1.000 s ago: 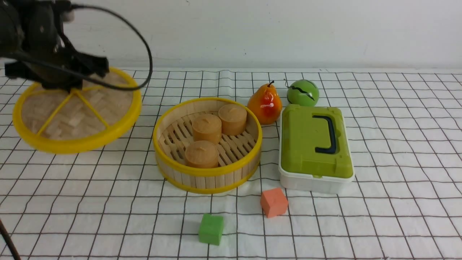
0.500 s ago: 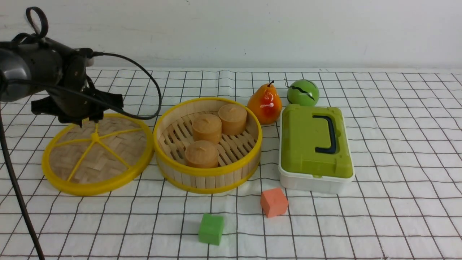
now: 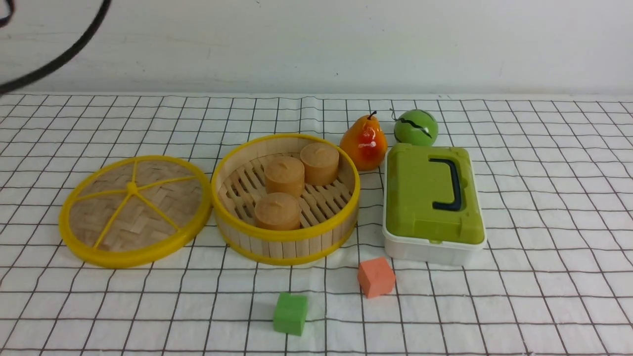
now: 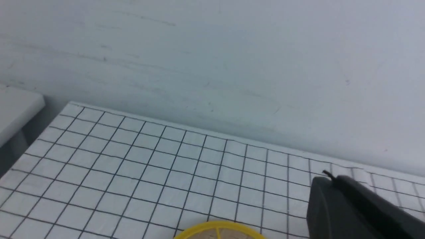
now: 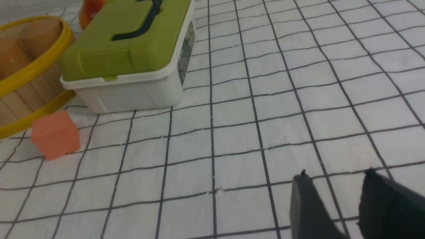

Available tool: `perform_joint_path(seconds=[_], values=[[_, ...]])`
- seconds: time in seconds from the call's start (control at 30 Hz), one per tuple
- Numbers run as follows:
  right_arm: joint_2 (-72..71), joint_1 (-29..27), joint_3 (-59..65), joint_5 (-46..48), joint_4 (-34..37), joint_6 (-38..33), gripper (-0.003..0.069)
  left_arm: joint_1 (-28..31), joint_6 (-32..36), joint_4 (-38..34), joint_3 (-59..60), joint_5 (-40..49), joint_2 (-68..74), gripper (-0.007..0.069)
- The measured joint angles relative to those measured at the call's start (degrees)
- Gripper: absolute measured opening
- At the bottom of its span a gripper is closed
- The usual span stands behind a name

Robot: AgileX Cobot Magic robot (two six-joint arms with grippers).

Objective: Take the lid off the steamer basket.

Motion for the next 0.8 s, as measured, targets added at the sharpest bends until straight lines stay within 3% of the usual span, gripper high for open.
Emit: perform_joint_path(seconds=[0.13,0.4,0.67,0.8], values=[[0.0,0.0,0.0,0.0,0.0,0.0,0.024,0.0,-0.03,-2.24,17.01,-6.25,-11.64,-0.0013],[0.0,0.0,0.0,0.0,0.0,0.0,0.024,0.0,-0.2,-12.61,40.38,-7.76,-29.53,-0.0013],[0.0,0.0,0.0,0.0,0.0,0.0,0.024,0.0,-0.25,-17.43,50.71,-7.88,-39.39,-0.0013],[0.0,0.0,0.0,0.0,0.0,0.0,0.024,0.0,6.07,-16.8,51.9,-8.83,-45.04,-0.0013]])
